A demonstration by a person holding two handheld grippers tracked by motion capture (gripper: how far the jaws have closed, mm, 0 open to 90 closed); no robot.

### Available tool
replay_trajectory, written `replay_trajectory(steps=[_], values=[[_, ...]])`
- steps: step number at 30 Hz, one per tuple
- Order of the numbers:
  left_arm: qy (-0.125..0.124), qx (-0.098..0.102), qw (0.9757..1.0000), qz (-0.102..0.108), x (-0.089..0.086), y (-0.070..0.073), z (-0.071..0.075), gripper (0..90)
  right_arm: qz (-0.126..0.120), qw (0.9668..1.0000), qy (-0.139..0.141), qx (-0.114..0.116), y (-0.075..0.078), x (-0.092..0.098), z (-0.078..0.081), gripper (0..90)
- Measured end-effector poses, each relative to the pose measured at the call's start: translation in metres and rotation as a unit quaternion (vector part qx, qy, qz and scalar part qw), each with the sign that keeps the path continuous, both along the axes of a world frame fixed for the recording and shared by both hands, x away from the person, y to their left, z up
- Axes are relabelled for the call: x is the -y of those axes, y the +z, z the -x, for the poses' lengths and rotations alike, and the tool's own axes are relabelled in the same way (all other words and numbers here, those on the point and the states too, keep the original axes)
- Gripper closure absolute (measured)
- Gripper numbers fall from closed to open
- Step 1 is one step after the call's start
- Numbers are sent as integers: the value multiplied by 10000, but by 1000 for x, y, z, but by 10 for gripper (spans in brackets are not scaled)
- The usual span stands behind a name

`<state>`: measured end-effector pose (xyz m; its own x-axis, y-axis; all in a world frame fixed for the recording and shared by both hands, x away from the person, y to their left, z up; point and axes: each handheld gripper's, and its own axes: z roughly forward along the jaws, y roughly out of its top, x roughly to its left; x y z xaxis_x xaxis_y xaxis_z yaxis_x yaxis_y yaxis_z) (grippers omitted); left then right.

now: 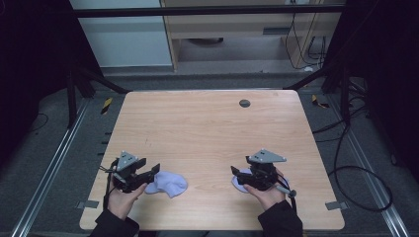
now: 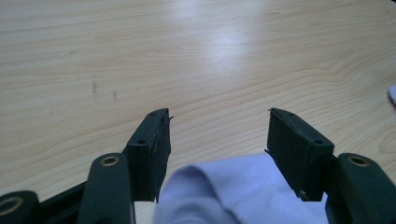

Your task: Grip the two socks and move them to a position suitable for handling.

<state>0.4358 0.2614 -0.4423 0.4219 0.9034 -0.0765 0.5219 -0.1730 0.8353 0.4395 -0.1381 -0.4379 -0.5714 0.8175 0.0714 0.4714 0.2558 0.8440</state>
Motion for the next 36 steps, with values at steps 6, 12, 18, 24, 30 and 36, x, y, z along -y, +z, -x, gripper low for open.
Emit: replay_trajectory(steps=[6, 12, 18, 24, 30, 36], values=[[169, -61, 9998, 23, -15, -7, 2, 387, 118, 9995, 278, -30, 2, -27, -5, 343], [223, -163, 9996, -68, -25, -14, 5, 393, 211, 9978, 628, -26, 2, -57, -6, 358], [258, -265, 9992, -178, -31, -21, 7, 420, 245, 9949, 974, -101, -2, -88, -3, 397], [214, -462, 9981, -343, -30, -31, 7, 464, 374, 9908, 1281, -214, -10, -116, -1, 450], [205, -625, 9968, -461, -30, -37, 5, 505, 414, 9883, 1439, -289, -19, -135, 0, 486], [129, -795, 9948, -616, -26, -43, 3, 551, 442, 9859, 1548, -456, -32, -153, 1, 527]])
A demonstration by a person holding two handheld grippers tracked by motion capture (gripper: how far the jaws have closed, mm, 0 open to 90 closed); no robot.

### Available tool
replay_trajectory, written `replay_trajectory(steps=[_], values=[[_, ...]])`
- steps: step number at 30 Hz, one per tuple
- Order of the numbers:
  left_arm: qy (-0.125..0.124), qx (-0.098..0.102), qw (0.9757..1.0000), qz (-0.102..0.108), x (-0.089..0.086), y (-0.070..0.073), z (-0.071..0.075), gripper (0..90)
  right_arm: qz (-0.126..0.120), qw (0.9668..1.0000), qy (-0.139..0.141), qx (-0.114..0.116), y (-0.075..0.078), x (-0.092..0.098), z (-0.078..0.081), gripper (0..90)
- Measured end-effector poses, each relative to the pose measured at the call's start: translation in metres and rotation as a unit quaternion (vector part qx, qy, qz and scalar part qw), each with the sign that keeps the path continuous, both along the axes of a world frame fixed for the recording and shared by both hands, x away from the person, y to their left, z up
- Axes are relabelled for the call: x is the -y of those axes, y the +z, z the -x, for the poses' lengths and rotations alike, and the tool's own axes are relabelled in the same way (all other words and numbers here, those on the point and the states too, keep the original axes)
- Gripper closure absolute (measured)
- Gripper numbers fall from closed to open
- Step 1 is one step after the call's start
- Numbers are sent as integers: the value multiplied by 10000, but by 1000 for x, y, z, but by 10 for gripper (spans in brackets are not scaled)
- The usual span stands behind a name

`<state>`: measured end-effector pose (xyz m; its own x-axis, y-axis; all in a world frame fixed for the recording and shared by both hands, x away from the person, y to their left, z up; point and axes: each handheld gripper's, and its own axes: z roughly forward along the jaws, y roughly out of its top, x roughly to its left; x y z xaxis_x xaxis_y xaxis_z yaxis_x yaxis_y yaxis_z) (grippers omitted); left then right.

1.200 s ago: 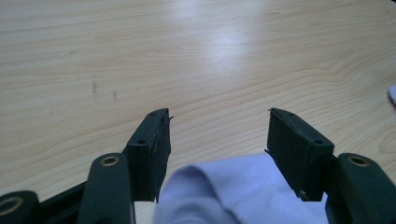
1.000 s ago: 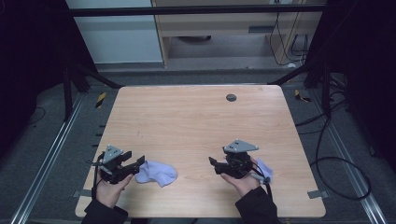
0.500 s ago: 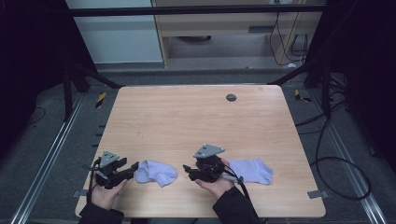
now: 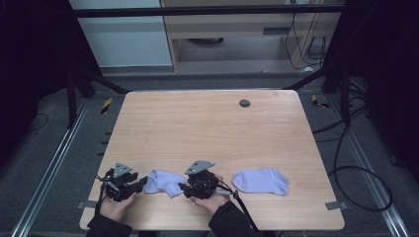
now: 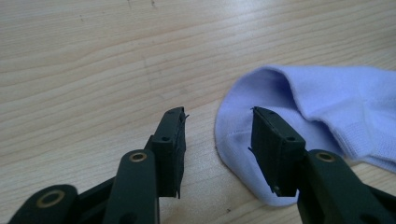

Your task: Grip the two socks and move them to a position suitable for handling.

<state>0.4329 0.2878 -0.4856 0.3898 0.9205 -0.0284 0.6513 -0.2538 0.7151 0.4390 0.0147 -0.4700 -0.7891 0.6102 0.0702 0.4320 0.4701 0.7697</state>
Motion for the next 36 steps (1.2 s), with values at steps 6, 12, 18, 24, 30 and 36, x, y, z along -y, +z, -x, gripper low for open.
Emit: replay_trajectory(steps=[6, 12, 18, 24, 30, 36], values=[[-68, -95, 9998, -130, 4, -4, -3, 588, 50, 9999, 101, -103, -11, -16, 2, 563], [-88, -163, 9997, -148, 5, -6, -5, 636, 121, 9995, 243, -143, -19, -31, 4, 587], [-143, -199, 9995, -190, 7, -7, -5, 680, 218, 9991, 317, -201, -26, -42, 5, 627], [-180, -239, 9994, -157, 8, -6, -5, 758, 260, 9988, 373, -187, -29, -47, 7, 689], [-216, -282, 9993, -119, 10, -6, -6, 833, 265, 9985, 411, -252, -29, -49, 7, 784], [-234, -301, 9992, -97, 10, -6, -6, 859, 185, 9982, 400, -416, -29, -49, 6, 855]])
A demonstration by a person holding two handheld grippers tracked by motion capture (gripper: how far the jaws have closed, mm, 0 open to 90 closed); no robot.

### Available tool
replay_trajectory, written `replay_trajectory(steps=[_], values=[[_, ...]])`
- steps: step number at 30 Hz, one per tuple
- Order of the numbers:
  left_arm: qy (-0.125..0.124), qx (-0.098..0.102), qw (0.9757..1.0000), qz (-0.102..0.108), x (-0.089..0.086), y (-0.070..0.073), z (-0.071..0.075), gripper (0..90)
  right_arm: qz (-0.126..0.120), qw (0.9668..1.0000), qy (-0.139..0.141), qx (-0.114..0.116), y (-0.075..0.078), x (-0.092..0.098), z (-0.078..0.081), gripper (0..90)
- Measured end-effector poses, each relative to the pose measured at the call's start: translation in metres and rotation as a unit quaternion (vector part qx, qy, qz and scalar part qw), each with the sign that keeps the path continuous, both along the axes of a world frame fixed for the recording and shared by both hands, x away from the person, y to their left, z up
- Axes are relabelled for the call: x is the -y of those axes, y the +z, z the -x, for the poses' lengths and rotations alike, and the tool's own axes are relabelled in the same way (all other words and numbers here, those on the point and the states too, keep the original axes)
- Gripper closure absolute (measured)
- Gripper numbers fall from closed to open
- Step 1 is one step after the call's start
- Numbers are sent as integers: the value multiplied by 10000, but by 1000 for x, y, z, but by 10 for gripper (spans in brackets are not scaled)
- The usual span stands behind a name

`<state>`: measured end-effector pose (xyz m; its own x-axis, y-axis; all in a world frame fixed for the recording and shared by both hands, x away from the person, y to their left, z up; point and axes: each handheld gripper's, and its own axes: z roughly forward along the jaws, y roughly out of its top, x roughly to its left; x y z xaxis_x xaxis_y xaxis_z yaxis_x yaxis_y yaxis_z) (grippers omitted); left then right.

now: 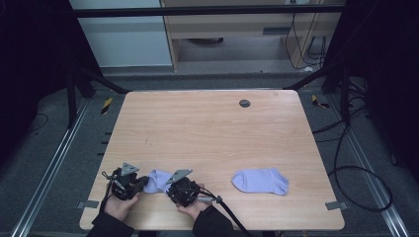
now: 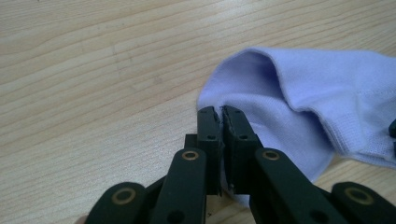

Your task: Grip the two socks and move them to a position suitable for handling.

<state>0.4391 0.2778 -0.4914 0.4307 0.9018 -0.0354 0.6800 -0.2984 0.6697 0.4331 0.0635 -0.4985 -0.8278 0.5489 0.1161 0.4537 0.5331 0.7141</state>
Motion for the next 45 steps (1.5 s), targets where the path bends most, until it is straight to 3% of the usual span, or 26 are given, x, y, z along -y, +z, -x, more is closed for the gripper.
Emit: replay_trajectory(steps=[3, 7, 8, 10, 15, 19, 24, 28, 32, 36, 39, 45], values=[[-24, 31, 10000, 27, 0, 1, 0, 863, -63, 10000, -46, 13, 1, 2, 0, 866], [-63, 84, 9999, 74, 1, 4, -1, 864, -418, 9989, -191, 41, 8, 10, -2, 867], [-95, 111, 9999, 48, 2, 4, -2, 865, -687, 9969, -367, 60, 16, 18, -5, 867], [-145, 119, 9998, -5, 4, 5, -4, 865, -948, 9936, -599, 95, 23, 26, -9, 867], [-179, 129, 9998, -4, 5, 4, -8, 865, -1139, 9868, -1131, 219, 30, 42, -21, 864], [-202, 126, 9997, -30, 5, 4, -10, 865, -1067, 9840, -1414, 176, 29, 48, -30, 861], [-149, 171, 9997, -25, 4, 2, -13, 848, -738, 9835, -1632, 245, 23, 48, -39, 839], [-4, 268, 9996, 35, 1, 4, -12, 742, -584, 9810, -1803, 410, 23, 53, -45, 754], [161, 376, 9989, 233, -3, 9, -9, 650, -559, 9782, -1908, 603, 27, 61, -50, 661], [244, 344, 9988, 233, -4, 10, -6, 627, -550, 9790, -1873, 593, 26, 63, -55, 618], [266, 191, 9993, 204, -4, 7, -4, 645, -322, 9813, -1847, 438, 15, 60, -63, 598], [244, -33, 9997, 62, 0, 1, -8, 725, -177, 9822, -1847, 278, 1, 52, -70, 643]])
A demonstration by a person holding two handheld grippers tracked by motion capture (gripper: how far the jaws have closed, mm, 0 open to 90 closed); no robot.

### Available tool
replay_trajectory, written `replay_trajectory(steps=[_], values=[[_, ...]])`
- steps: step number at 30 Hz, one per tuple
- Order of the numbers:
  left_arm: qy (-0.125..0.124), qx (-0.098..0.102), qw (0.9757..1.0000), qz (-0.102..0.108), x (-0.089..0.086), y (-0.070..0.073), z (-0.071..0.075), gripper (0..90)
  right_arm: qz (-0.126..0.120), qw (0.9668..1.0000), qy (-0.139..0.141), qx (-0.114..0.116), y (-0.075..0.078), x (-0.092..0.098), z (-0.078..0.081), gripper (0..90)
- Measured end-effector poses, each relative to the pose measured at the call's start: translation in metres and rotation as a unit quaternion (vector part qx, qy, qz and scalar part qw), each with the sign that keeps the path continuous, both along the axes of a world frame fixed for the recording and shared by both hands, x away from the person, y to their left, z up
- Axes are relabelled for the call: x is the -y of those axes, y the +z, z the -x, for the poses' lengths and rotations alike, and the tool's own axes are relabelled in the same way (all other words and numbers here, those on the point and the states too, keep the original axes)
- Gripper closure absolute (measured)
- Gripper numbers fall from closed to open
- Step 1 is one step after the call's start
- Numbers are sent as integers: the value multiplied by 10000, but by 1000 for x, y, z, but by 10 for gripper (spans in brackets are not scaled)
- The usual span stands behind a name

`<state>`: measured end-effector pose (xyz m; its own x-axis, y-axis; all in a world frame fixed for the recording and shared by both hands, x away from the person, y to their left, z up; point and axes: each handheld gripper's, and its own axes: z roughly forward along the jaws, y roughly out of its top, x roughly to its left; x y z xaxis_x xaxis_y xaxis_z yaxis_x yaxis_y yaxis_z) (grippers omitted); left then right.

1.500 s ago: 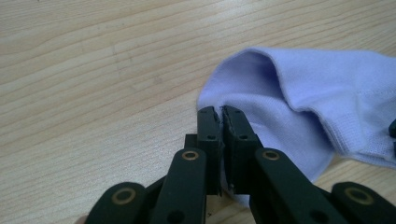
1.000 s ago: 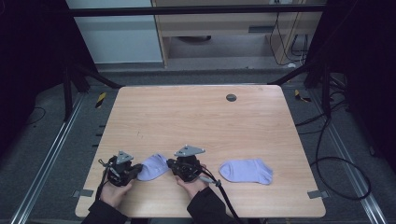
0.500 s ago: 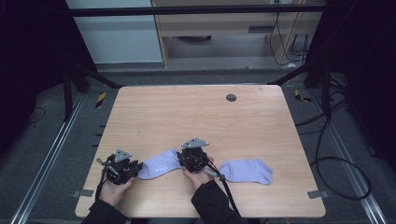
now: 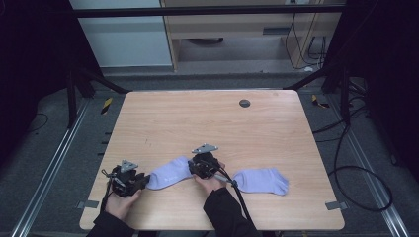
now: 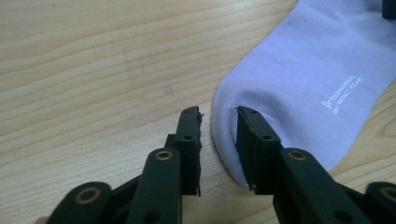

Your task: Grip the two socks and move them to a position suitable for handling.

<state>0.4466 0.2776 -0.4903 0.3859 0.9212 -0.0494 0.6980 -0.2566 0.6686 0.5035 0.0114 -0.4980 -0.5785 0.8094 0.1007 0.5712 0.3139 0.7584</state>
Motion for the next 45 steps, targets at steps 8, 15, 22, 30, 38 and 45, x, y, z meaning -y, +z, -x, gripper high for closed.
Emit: replay_trajectory(steps=[8, 15, 22, 30, 38, 45], values=[[-29, -7, 10000, -71, 4, 2, -4, 873, 336, 9994, 62, -20, -2, -4, 3, 866], [176, 151, 9997, -39, -6, 6, -19, 874, 84, 9998, 169, 12, 4, -2, 17, 869], [182, 219, 9996, -69, -5, 4, -24, 800, 151, 9997, 214, -24, 2, -3, 19, 821], [249, 617, 9975, 233, -5, 21, -16, 590, -307, 9995, 19, 6, 20, 28, 22, 615], [2, 749, 9967, 320, 11, 38, -10, 508, -282, 9992, -279, 102, 41, 83, 24, 512], [-299, 777, 9960, 321, 43, 48, -7, 472, -222, 9975, -632, 209, 49, 132, 30, 483]])
